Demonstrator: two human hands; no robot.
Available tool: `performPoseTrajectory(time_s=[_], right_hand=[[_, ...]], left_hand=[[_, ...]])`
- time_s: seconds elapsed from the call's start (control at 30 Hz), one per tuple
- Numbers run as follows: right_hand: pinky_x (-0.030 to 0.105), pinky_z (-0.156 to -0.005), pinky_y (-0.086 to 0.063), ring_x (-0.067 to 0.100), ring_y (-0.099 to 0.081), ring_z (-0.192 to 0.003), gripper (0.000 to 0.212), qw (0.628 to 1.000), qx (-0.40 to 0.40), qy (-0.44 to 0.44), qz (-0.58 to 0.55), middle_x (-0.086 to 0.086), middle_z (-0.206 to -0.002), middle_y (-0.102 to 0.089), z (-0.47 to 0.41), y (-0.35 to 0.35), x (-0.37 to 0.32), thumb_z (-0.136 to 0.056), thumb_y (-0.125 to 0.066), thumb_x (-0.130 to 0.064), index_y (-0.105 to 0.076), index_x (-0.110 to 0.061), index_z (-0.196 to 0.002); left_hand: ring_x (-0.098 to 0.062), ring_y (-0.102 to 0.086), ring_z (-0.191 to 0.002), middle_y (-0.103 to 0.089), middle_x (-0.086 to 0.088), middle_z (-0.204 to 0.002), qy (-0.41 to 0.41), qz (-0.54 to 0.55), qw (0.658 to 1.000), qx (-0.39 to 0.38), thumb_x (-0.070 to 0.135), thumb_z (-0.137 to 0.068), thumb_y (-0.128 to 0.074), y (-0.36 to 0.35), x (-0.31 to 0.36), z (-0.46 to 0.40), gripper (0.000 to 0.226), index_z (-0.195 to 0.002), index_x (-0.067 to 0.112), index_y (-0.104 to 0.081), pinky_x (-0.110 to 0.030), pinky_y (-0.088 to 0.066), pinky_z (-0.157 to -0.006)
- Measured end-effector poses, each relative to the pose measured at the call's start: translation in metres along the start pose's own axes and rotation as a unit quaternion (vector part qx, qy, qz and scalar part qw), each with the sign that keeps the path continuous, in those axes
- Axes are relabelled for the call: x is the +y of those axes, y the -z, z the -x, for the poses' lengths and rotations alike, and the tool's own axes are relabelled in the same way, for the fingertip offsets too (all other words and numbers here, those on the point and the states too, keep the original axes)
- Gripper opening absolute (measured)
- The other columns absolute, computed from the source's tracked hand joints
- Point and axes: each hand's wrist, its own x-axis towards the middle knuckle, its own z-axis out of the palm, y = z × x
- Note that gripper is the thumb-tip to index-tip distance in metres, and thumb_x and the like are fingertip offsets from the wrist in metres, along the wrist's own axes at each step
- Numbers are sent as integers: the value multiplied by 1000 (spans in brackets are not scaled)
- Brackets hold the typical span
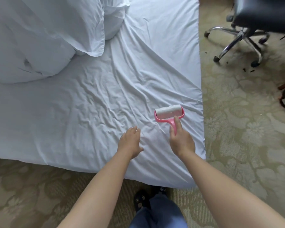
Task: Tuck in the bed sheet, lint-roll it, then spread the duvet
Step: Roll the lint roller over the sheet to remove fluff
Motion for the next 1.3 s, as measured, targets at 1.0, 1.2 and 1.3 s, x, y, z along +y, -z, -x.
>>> performPoseTrajectory(time_s=[1.0, 1.2, 1.3], right_hand=[[37, -81, -44, 33, -59, -108, 54, 969, -74, 231, 45, 12, -121, -63, -94, 282, 79, -102, -30, -40, -9, -35, -152], [37, -76, -43, 33, -61, -103, 53, 962, -78, 255, 60, 13, -117, -64, -166, 301, 51, -102, -28, -41, -9, -38, -151], [37, -78, -42, 33, -60, -105, 53, 959, -76, 263, 75, 13, -119, -63, -207, 312, 31, -102, -28, -41, -8, -37, -152]], left_hand=[[-16, -21, -144, -15, 2, -159, 151, 159, 970, 101, 29, -95, -54, 175, 240, -45, 69, -152, 14, -17, -34, -30, -112], [-17, -20, -144, -16, 2, -159, 171, 168, 965, 111, 27, -95, -54, 200, 231, -109, 70, -152, 14, -16, -34, -28, -113], [-17, -23, -143, -18, 3, -158, 176, 174, 961, 120, 26, -94, -54, 219, 222, -151, 68, -151, 13, -19, -34, -32, -110]])
